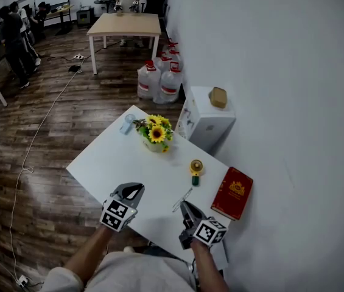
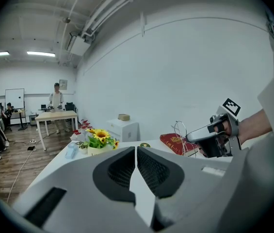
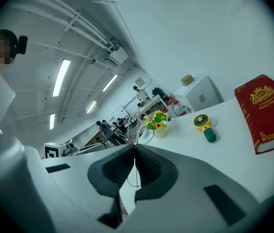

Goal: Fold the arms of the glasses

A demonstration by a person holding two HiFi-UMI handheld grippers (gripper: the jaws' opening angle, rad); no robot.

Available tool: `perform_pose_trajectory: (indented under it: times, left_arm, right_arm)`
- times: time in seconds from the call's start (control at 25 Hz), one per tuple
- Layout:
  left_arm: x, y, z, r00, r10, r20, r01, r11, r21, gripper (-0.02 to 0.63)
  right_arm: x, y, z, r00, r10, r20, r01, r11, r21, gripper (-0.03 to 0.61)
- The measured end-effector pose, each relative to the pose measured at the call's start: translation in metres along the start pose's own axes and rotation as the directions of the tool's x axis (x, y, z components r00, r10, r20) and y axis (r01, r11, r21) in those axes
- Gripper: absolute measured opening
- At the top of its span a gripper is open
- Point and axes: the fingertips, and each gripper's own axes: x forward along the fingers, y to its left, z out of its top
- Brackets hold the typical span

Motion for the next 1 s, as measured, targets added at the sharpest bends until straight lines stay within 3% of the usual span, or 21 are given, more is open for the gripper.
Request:
perform_pose_trajectory:
  times: [0.48,1.0]
  left_arm:
    - [-0.003,-0.004,-0.014,1.0,-0.01,-0.008,0.009,1.0,-0.03,0.015]
    - [-0.002,-0.005,-0.026,1.0,-0.008,-0.017,0.007,0.999,-0.042,0.015]
  right_arm:
    - [-0.006,0.005,-0.001,1.0,-0.013,0.014,0.014,0.998,-0.065,0.011]
    - [-0.008,0.005,-0.001,1.0,0.0,0.017,0.001,0.997,-0.073,0.011]
